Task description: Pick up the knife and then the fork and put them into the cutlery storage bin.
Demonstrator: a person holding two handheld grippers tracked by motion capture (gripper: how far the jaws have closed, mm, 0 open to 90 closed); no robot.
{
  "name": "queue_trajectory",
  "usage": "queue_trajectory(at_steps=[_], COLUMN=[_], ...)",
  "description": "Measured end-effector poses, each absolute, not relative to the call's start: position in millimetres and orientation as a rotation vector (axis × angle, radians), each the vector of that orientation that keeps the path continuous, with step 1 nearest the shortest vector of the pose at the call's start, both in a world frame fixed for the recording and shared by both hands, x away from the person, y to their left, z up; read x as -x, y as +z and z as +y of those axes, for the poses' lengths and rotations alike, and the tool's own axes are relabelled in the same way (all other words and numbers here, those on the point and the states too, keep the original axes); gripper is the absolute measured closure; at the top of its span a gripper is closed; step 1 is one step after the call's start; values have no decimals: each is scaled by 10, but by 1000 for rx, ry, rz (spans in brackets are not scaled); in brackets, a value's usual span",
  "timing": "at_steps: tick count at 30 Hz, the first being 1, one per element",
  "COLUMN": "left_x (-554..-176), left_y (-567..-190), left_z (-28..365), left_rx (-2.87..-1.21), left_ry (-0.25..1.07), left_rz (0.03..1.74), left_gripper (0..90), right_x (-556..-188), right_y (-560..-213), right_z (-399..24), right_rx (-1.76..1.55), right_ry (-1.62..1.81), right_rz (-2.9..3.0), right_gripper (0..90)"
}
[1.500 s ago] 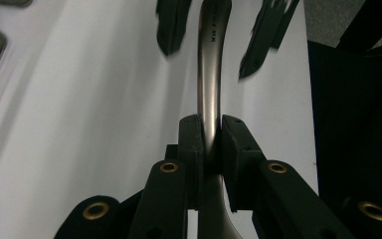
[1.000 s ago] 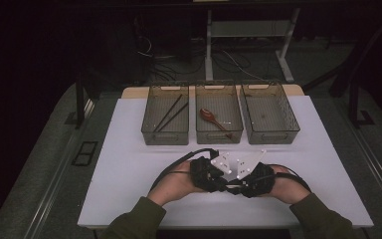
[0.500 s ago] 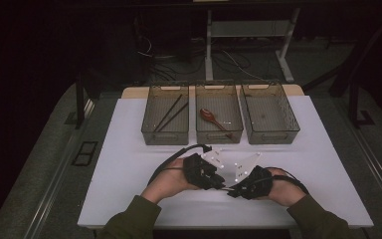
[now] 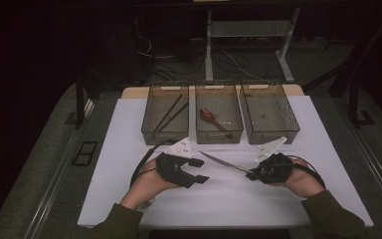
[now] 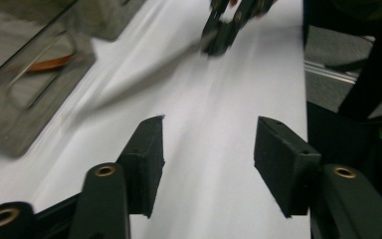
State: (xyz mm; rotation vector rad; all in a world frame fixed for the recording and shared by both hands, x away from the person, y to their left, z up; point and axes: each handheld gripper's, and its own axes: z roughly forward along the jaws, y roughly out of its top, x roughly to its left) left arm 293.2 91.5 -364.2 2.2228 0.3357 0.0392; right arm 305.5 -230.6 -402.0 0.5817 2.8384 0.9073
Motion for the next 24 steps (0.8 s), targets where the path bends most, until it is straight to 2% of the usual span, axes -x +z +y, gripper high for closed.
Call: queue_trajectory(at_steps=[10,24], left_x=[-2870,-2712], left_y=[-3853,-4081], left_z=[1285,1555], left_rx=[-2147,-2076], left_ry=[101,146], left_rz=[501,634], left_gripper=[347,224], right_x=[-3244,-3774], right_y=[-3730,-3312], right_z=[-2662,-3071], right_rx=[-802,-1041], right_ry=[961,949], right_rz=[2706,2523], right_gripper=[836,836])
